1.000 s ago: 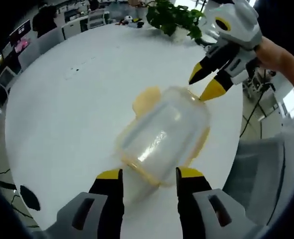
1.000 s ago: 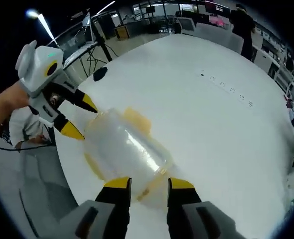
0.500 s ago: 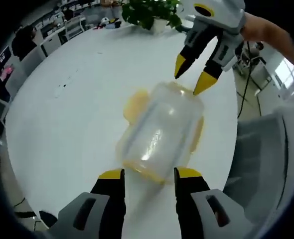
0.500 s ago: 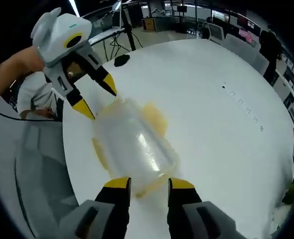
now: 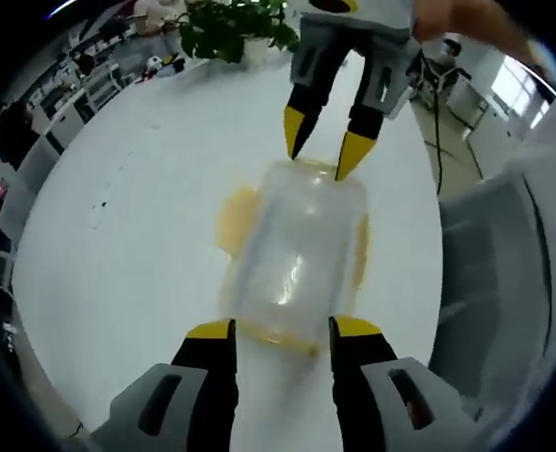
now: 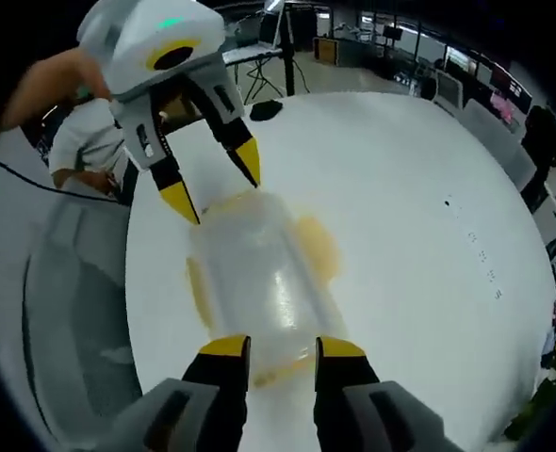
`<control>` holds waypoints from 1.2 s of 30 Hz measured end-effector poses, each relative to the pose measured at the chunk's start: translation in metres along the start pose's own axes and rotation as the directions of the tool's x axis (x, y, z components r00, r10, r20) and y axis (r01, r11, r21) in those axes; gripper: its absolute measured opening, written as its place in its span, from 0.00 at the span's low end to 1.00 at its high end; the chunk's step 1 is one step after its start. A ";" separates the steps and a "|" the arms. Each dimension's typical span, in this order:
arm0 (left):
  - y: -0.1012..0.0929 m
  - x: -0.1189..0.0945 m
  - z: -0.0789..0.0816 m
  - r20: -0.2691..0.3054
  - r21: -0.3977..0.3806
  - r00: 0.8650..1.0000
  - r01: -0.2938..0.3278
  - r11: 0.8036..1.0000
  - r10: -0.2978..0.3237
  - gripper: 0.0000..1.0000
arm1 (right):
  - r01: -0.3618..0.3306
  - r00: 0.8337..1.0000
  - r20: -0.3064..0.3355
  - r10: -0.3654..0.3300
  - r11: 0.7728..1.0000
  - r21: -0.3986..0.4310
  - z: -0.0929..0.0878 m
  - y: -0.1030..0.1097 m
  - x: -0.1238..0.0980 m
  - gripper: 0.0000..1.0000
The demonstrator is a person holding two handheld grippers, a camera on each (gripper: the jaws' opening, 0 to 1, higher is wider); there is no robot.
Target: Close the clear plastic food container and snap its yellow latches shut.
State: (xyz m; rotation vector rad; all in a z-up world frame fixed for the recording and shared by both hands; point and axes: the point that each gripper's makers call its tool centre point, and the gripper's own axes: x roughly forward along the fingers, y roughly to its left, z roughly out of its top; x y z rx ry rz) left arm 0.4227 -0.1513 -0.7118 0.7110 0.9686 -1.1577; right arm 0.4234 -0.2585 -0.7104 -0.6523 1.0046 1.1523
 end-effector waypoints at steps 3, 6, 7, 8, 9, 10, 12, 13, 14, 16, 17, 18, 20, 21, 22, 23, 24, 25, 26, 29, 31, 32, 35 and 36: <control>-0.002 -0.001 0.005 0.010 0.036 1.000 0.006 0.999 -0.006 0.35 | -0.009 1.000 -0.006 0.009 0.999 -0.045 0.001 0.002 0.002 0.24; -0.001 -0.001 0.011 0.020 0.076 1.000 0.007 0.997 -0.009 0.35 | -0.021 1.000 -0.008 0.020 0.997 -0.075 0.003 0.004 0.004 0.24; -0.001 -0.001 0.013 0.024 0.082 1.000 0.006 0.997 -0.008 0.35 | -0.020 1.000 -0.007 0.019 0.997 -0.075 0.003 0.004 0.004 0.24; -0.001 -0.001 0.014 0.027 0.087 1.000 0.005 0.996 -0.008 0.35 | -0.026 1.000 -0.003 0.026 0.996 -0.084 0.005 0.005 0.005 0.24; -0.001 -0.001 0.016 0.034 0.092 0.999 0.007 0.996 -0.010 0.35 | -0.029 1.000 0.001 0.030 0.996 -0.088 0.006 0.006 0.006 0.24; -0.001 0.000 0.019 0.040 0.095 0.999 0.009 0.995 -0.013 0.35 | -0.033 0.999 0.005 0.033 0.996 -0.085 0.008 0.007 0.006 0.24; -0.002 0.001 0.023 0.047 0.095 0.999 0.011 0.995 -0.015 0.35 | -0.045 0.999 0.016 0.046 0.996 -0.075 0.012 0.009 0.008 0.26; -0.002 0.001 0.025 0.048 0.097 0.999 0.009 0.995 -0.013 0.35 | -0.048 0.999 0.020 0.050 0.996 -0.070 0.015 0.009 0.009 0.26; -0.002 0.002 0.026 0.048 0.100 0.999 0.006 0.995 -0.011 0.34 | -0.051 0.998 0.027 0.053 0.996 -0.068 0.018 0.009 0.009 0.26; -0.005 0.005 0.029 0.050 0.103 0.999 0.010 0.995 -0.015 0.35 | -0.046 0.998 0.030 0.049 0.996 -0.082 0.023 0.009 0.011 0.25; -0.007 0.006 0.031 0.052 0.104 0.998 0.014 0.995 -0.020 0.35 | -0.049 0.998 0.033 0.052 0.995 -0.091 0.026 0.010 0.012 0.24; -0.008 0.007 0.033 0.054 0.107 0.998 0.018 0.994 -0.024 0.36 | -0.055 0.998 0.037 0.058 0.995 -0.089 0.028 0.011 0.013 0.24; -0.010 0.009 0.035 0.054 0.116 0.998 0.018 0.993 -0.024 0.35 | -0.058 0.997 0.042 0.063 0.994 -0.092 0.030 0.012 0.015 0.24; -0.010 0.009 0.038 0.059 0.121 0.998 0.015 0.993 -0.022 0.35 | -0.061 0.997 0.045 0.066 0.994 -0.095 0.031 0.013 0.016 0.24; -0.011 0.009 0.039 0.064 0.122 0.998 0.015 0.992 -0.023 0.35 | -0.065 0.996 0.050 0.070 0.993 -0.095 0.032 0.013 0.016 0.24; -0.011 0.009 0.040 0.067 0.118 0.997 0.016 0.993 -0.024 0.36 | -0.066 0.996 0.051 0.071 0.993 -0.094 0.033 0.014 0.017 0.24; -0.011 0.009 0.042 0.072 0.115 0.997 0.018 0.993 -0.027 0.35 | -0.069 0.996 0.050 0.074 0.993 -0.094 0.033 0.014 0.017 0.24; -0.011 0.009 0.043 0.075 0.115 0.997 0.019 0.993 -0.028 0.35 | -0.071 0.996 0.054 0.077 0.993 -0.097 0.034 0.015 0.018 0.24; -0.012 0.010 0.044 0.076 0.115 0.997 0.020 0.993 -0.029 0.35 | -0.071 0.995 0.057 0.077 0.993 -0.097 0.035 0.014 0.018 0.24; -0.011 0.011 0.045 0.075 0.119 0.997 0.019 0.993 -0.028 0.35 | -0.074 0.995 0.061 0.080 0.992 -0.099 0.037 0.015 0.018 0.24; -0.011 0.011 0.045 0.075 0.118 0.997 0.020 0.993 -0.029 0.35 | -0.074 0.995 0.062 0.080 0.992 -0.099 0.037 0.015 0.018 0.24; -0.012 0.011 0.046 0.076 0.117 0.997 0.021 0.993 -0.030 0.35 | -0.074 0.995 0.065 0.081 0.992 -0.098 0.038 0.015 0.018 0.23; -0.012 0.013 0.046 0.073 0.120 0.997 0.025 0.992 -0.033 0.35 | -0.077 0.994 0.065 0.084 0.992 -0.099 0.038 0.015 0.019 0.23; -0.012 0.013 0.046 0.072 0.119 0.997 0.024 0.993 -0.033 0.35 | -0.079 0.994 0.065 0.086 0.992 -0.100 0.039 0.016 0.020 0.23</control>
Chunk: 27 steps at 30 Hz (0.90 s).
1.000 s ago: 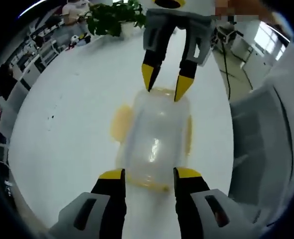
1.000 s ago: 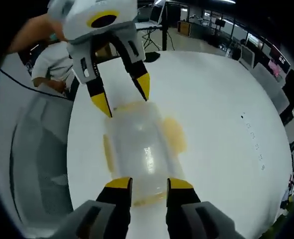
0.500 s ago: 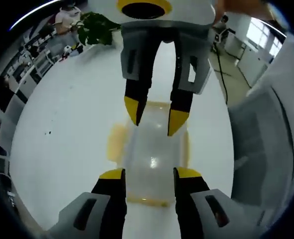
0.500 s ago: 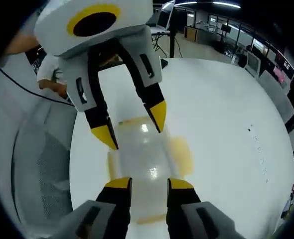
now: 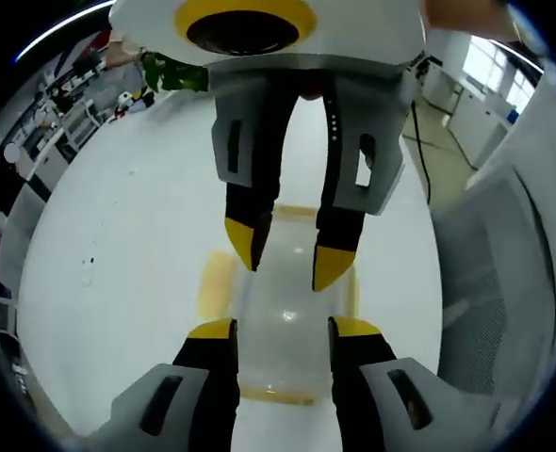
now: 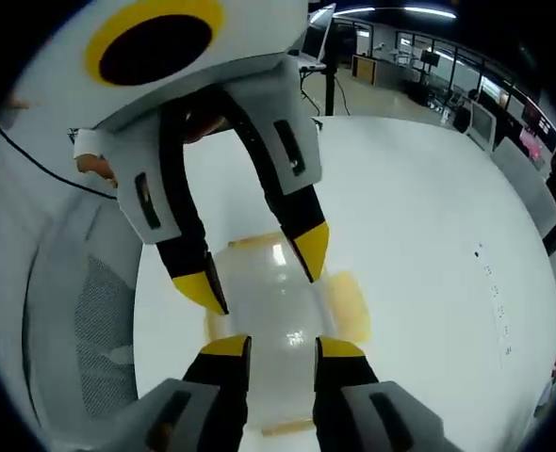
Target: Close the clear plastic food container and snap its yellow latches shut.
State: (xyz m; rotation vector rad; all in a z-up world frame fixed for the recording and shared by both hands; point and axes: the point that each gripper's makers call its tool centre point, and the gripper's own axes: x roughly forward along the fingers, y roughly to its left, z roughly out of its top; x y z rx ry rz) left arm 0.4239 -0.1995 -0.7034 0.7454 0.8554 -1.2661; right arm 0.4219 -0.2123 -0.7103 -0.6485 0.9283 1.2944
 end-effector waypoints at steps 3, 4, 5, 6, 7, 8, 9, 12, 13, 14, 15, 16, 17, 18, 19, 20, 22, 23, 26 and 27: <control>0.000 0.001 0.002 0.006 -0.003 1.000 0.002 1.000 -0.002 0.35 | -0.003 1.000 0.003 0.003 1.000 -0.001 0.001 0.000 0.001 0.24; 0.000 0.000 0.002 0.007 -0.003 1.000 0.003 1.000 -0.003 0.35 | -0.004 1.000 0.005 0.004 1.000 -0.002 0.002 0.001 0.002 0.24; 0.000 0.000 0.003 0.008 -0.004 1.000 0.004 1.000 -0.004 0.35 | -0.005 1.000 0.005 0.005 1.000 -0.002 0.003 0.001 0.002 0.24; 0.000 0.001 0.003 0.010 -0.004 1.000 0.004 1.000 -0.004 0.35 | -0.007 1.000 0.005 0.007 1.000 -0.003 0.003 0.001 0.002 0.24; 0.001 0.001 0.003 0.011 -0.006 1.000 0.004 1.000 -0.004 0.35 | -0.008 1.000 0.006 0.008 1.000 -0.002 0.003 0.002 0.002 0.23; 0.000 0.001 0.004 0.012 -0.009 1.000 0.004 1.000 -0.004 0.35 | -0.008 1.000 0.007 0.008 1.000 -0.003 0.004 0.001 0.003 0.23; 0.000 0.001 0.004 0.013 -0.009 1.000 0.004 1.000 -0.004 0.35 | -0.008 1.000 0.005 0.008 1.000 -0.004 0.004 0.001 0.003 0.23; -0.001 0.001 0.005 0.015 -0.008 1.000 0.003 1.000 -0.003 0.35 | -0.010 1.000 0.007 0.010 1.000 -0.002 0.004 0.001 0.004 0.23; -0.001 0.001 0.005 0.016 -0.007 1.000 0.003 1.000 -0.003 0.35 | -0.010 1.000 0.009 0.010 1.000 -0.003 0.005 0.001 0.005 0.23; -0.001 0.002 0.005 0.017 -0.010 1.000 0.004 1.000 -0.004 0.35 | -0.011 1.000 0.010 0.011 1.000 -0.002 0.005 0.001 0.005 0.23; -0.001 0.002 0.005 0.016 -0.010 1.000 0.005 1.000 -0.005 0.35 | -0.011 1.000 0.012 0.011 1.000 -0.003 0.006 0.000 0.005 0.23; -0.003 0.003 0.005 0.014 -0.011 1.000 0.006 1.000 -0.006 0.35 | -0.011 1.000 0.012 0.011 1.000 -0.004 0.006 0.000 0.006 0.24; -0.004 0.003 0.005 0.012 -0.010 1.000 0.008 1.000 -0.008 0.35 | -0.009 1.000 0.013 0.009 1.000 -0.005 0.006 -0.001 0.006 0.23; -0.004 0.004 0.004 0.012 -0.011 1.000 0.009 1.000 -0.009 0.35 | -0.007 1.000 0.013 0.007 1.000 -0.007 0.007 -0.001 0.006 0.24; -0.005 0.005 0.005 0.013 -0.012 1.000 0.009 1.000 -0.009 0.35 | -0.008 1.000 0.013 0.008 1.000 -0.008 0.007 -0.002 0.006 0.24; -0.006 0.005 0.005 0.016 -0.015 1.000 0.012 1.000 -0.012 0.36 | -0.007 1.000 0.013 0.007 1.000 -0.007 0.006 -0.003 0.006 0.24; -0.009 0.007 0.008 0.027 -0.019 0.999 0.020 1.000 -0.019 0.36 | -0.008 1.000 0.015 0.008 1.000 -0.004 0.006 -0.004 0.006 0.24; -0.010 0.008 0.008 0.027 -0.020 0.999 0.019 1.000 -0.018 0.36 | -0.008 1.000 0.015 0.008 1.000 0.000 0.006 -0.005 0.006 0.24; -0.012 0.011 0.009 0.028 -0.018 0.999 0.021 1.000 -0.020 0.36 | -0.006 1.000 0.010 0.006 1.000 -0.005 0.004 -0.007 0.006 0.24; -0.013 0.011 0.009 0.029 -0.019 0.999 0.022 1.000 -0.022 0.36 | -0.006 1.000 0.010 0.006 1.000 -0.008 0.004 -0.008 0.006 0.24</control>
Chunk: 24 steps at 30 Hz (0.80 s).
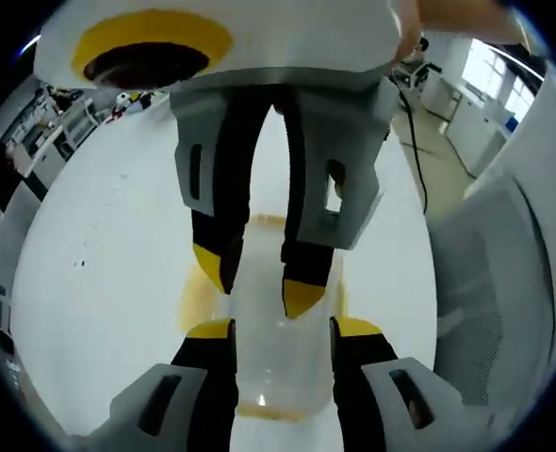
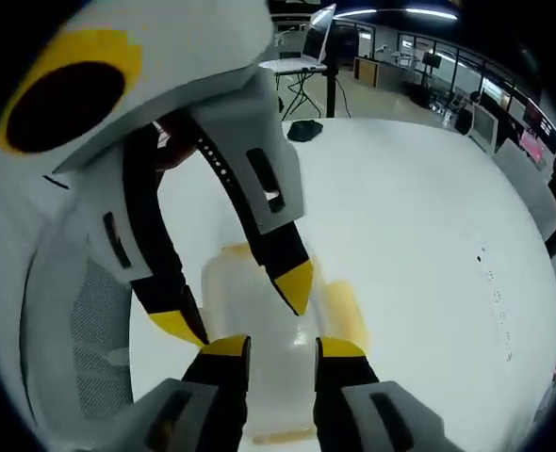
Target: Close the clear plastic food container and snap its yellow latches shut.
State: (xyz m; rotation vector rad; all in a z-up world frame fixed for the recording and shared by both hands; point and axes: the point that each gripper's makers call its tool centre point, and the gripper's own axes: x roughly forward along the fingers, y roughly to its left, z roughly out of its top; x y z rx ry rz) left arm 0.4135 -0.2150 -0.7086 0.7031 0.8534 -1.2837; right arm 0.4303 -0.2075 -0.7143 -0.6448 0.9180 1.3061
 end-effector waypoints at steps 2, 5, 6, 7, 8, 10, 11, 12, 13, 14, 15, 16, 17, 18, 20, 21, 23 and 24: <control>-0.001 0.001 -0.001 -0.002 0.003 1.000 -0.002 1.000 0.002 0.36 | 0.001 1.000 -0.001 -0.001 1.000 -0.002 0.000 -0.002 0.000 0.24; -0.002 0.001 -0.001 -0.002 0.000 1.000 -0.003 1.000 0.003 0.36 | 0.001 1.000 0.001 -0.001 1.000 -0.001 0.000 -0.004 0.000 0.24; -0.002 0.002 -0.001 -0.001 0.000 1.000 -0.004 1.000 0.004 0.36 | 0.000 1.000 0.000 0.000 1.000 -0.002 0.001 -0.004 0.000 0.25; -0.003 0.002 -0.002 -0.001 0.000 1.000 -0.004 1.000 0.004 0.37 | 0.000 1.000 -0.002 0.000 1.000 -0.007 0.000 -0.005 0.000 0.25; -0.003 0.002 -0.002 0.000 -0.001 1.000 -0.004 1.000 0.004 0.37 | 0.001 1.000 -0.004 -0.001 1.000 -0.009 0.000 -0.006 0.000 0.25; -0.006 0.003 -0.003 0.004 -0.009 1.000 -0.004 1.000 0.004 0.37 | 0.004 1.000 -0.007 -0.004 1.000 -0.010 0.000 -0.009 0.000 0.25; -0.007 0.004 -0.003 0.006 -0.009 1.000 -0.005 1.000 0.005 0.37 | 0.005 1.000 -0.009 -0.006 1.000 -0.010 0.000 -0.011 0.000 0.25; -0.008 0.004 -0.004 0.004 -0.010 1.000 -0.005 1.000 0.005 0.37 | 0.007 1.000 -0.010 -0.007 1.000 -0.008 0.000 -0.012 0.000 0.25; -0.009 0.004 -0.005 0.001 -0.014 1.000 -0.005 1.000 0.005 0.36 | 0.007 1.000 -0.010 -0.007 1.000 -0.010 0.000 -0.012 -0.001 0.25; -0.009 0.004 -0.006 0.001 -0.022 1.000 -0.006 1.000 0.006 0.36 | 0.006 1.000 -0.012 -0.007 1.000 -0.012 0.001 -0.013 -0.001 0.25; -0.009 0.003 -0.006 0.006 -0.043 1.000 -0.014 0.999 0.014 0.36 | 0.009 1.000 -0.017 -0.009 1.000 -0.013 0.000 -0.015 -0.001 0.24; -0.009 0.003 -0.006 0.007 -0.052 1.000 -0.015 0.999 0.016 0.35 | 0.009 1.000 -0.020 -0.009 1.000 -0.013 0.000 -0.016 -0.001 0.25; -0.009 0.003 -0.006 0.011 -0.051 1.000 -0.014 0.999 0.014 0.36 | 0.009 1.000 -0.024 -0.009 1.000 -0.014 0.000 -0.017 0.000 0.25; -0.010 0.003 -0.006 0.012 -0.053 1.000 -0.014 0.999 0.015 0.36 | 0.009 1.000 -0.027 -0.010 1.000 -0.020 0.000 -0.018 0.000 0.25; -0.011 0.003 -0.007 0.012 -0.050 1.000 -0.018 0.999 0.019 0.36 | 0.014 0.999 -0.031 -0.015 1.000 -0.027 0.000 -0.019 0.000 0.26; -0.011 0.003 -0.007 0.011 -0.048 1.000 -0.021 0.999 0.022 0.36 | 0.013 0.999 -0.033 -0.014 1.000 -0.026 0.000 -0.020 0.000 0.26; -0.011 0.002 -0.007 0.012 -0.050 1.000 -0.028 0.998 0.029 0.36 | 0.015 0.999 -0.035 -0.016 1.000 -0.027 0.000 -0.021 0.001 0.28; -0.011 0.002 -0.007 0.014 -0.050 0.999 -0.032 0.998 0.032 0.37 | 0.015 0.999 -0.037 -0.017 0.999 -0.031 -0.001 -0.023 0.002 0.29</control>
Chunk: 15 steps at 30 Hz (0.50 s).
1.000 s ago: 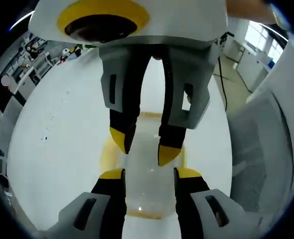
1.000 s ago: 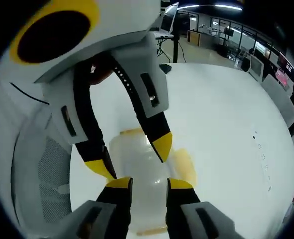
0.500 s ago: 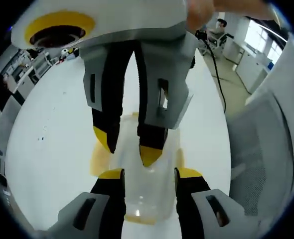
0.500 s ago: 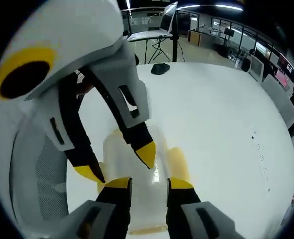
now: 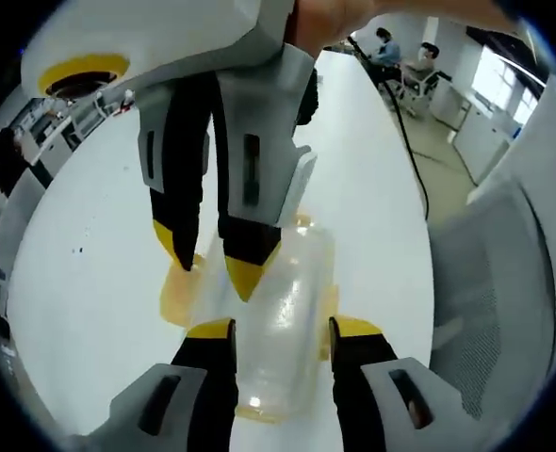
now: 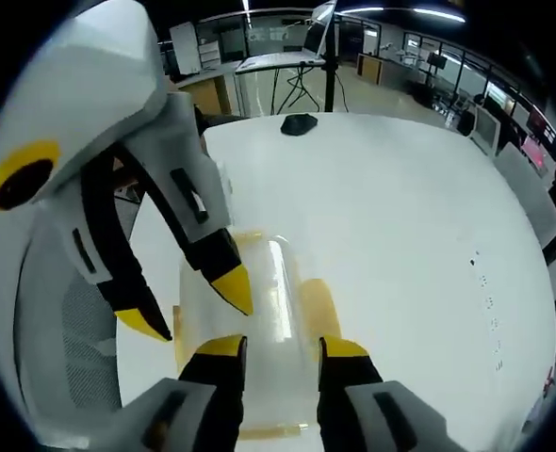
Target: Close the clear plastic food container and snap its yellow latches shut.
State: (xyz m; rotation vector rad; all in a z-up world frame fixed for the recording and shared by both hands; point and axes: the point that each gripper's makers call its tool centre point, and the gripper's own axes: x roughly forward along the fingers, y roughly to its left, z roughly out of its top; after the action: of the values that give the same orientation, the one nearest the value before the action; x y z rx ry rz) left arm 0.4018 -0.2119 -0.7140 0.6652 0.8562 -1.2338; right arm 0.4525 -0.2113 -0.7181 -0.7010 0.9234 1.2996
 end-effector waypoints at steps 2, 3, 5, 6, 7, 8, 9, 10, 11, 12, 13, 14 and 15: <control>-0.001 0.000 0.000 -0.003 0.006 1.000 -0.011 1.000 0.011 0.37 | -0.001 1.000 -0.002 0.001 1.000 -0.002 0.000 -0.001 0.000 0.29; -0.002 0.000 -0.001 -0.005 0.009 1.000 -0.015 1.000 0.015 0.38 | -0.001 1.000 -0.005 0.001 1.000 -0.001 -0.001 -0.002 0.000 0.29; -0.002 0.001 -0.002 -0.013 0.024 0.999 -0.028 0.999 0.029 0.38 | -0.004 1.000 -0.004 0.004 1.000 0.003 0.000 -0.003 0.001 0.30; -0.001 0.001 -0.004 -0.022 0.045 0.999 -0.040 0.998 0.041 0.38 | -0.006 1.000 -0.002 0.006 1.000 0.005 0.000 -0.003 0.001 0.31; -0.002 0.002 -0.005 -0.027 0.060 0.998 -0.050 0.997 0.052 0.38 | -0.007 1.000 -0.001 0.007 1.000 0.005 0.000 -0.003 0.002 0.32; -0.002 0.003 -0.006 -0.033 0.063 0.998 -0.056 0.996 0.058 0.38 | -0.006 1.000 -0.002 0.006 1.000 0.005 -0.001 -0.004 0.002 0.32; -0.004 0.004 -0.008 -0.037 0.071 0.998 -0.057 0.996 0.060 0.39 | -0.005 1.000 -0.006 0.005 1.000 0.002 -0.001 -0.005 0.003 0.32; -0.005 0.005 -0.009 -0.042 0.082 0.997 -0.057 0.995 0.061 0.39 | -0.006 1.000 -0.008 0.006 1.000 0.004 -0.002 -0.005 0.003 0.32; -0.006 0.006 -0.011 -0.046 0.087 0.997 -0.059 0.995 0.063 0.40 | -0.009 1.000 -0.010 0.009 1.000 0.008 -0.002 -0.005 0.004 0.33; -0.006 0.007 -0.012 -0.049 0.089 0.997 -0.062 0.994 0.066 0.41 | -0.011 1.000 -0.010 0.011 1.000 0.007 -0.002 -0.005 0.004 0.33; -0.007 0.007 -0.012 -0.048 0.091 0.997 -0.063 0.994 0.068 0.42 | -0.012 1.000 -0.009 0.012 1.000 0.003 -0.002 -0.005 0.004 0.34; -0.008 0.008 -0.012 -0.046 0.093 0.997 -0.065 0.994 0.069 0.42 | -0.011 1.000 -0.010 0.011 1.000 0.002 -0.002 -0.005 0.004 0.34; -0.008 0.008 -0.012 -0.045 0.092 0.996 -0.067 0.994 0.071 0.42 | -0.012 1.000 -0.010 0.012 1.000 0.002 -0.002 -0.005 0.004 0.34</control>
State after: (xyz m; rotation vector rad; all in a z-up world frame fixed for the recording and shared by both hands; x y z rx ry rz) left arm 0.3923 -0.2079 -0.7277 0.7943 0.8146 -1.2035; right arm 0.4571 -0.2118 -0.7230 -0.7023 0.9379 1.3070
